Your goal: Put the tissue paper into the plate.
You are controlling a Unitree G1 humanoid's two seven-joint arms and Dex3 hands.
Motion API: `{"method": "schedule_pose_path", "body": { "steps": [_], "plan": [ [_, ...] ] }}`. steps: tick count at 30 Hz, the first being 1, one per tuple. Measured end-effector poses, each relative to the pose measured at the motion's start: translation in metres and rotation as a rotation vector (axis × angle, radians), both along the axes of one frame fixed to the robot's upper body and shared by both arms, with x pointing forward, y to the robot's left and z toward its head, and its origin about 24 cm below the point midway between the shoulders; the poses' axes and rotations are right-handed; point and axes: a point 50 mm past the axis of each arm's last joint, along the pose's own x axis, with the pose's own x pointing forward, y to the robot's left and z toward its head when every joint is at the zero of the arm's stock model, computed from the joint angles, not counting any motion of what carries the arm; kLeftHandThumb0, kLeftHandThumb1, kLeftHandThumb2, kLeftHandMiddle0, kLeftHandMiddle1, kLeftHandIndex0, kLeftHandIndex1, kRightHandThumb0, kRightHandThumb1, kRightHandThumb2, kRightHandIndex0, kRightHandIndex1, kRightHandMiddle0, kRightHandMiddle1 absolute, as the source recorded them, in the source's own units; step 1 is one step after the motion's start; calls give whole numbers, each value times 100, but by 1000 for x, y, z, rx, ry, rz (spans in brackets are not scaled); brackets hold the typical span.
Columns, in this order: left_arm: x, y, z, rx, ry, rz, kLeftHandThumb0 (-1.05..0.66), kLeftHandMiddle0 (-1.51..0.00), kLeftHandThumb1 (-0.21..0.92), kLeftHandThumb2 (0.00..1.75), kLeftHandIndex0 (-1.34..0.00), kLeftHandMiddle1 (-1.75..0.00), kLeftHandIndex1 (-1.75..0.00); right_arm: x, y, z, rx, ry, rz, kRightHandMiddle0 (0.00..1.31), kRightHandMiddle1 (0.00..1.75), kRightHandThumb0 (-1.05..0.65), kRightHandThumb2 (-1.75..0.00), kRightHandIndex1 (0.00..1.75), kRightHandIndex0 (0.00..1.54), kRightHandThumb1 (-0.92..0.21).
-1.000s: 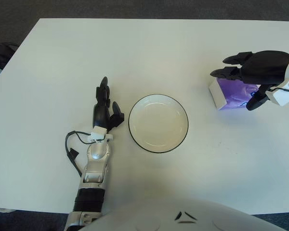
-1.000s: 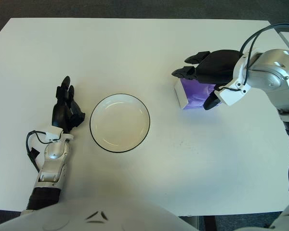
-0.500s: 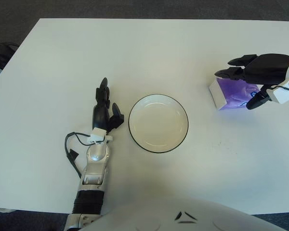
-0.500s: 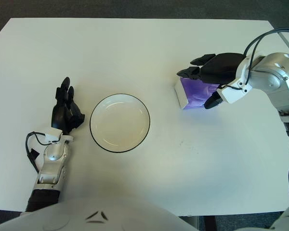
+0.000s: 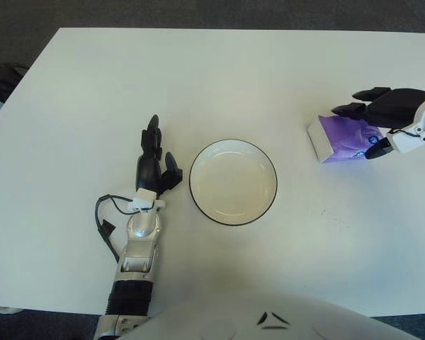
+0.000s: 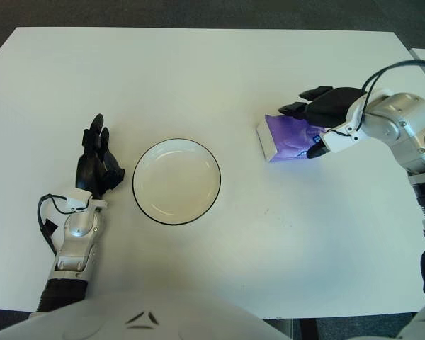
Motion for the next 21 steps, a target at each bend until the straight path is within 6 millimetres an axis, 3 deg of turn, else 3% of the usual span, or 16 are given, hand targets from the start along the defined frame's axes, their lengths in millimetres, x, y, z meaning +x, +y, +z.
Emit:
{"method": "schedule_pose_path", "body": {
  "steps": [21],
  "plan": [
    [4,5,-1,7,-15,8,-80,-20,92,103,0,-1,-36,11,-8,-18,20,-72,-9,0,0,-105,-46,0,0,-92]
  ]
}}
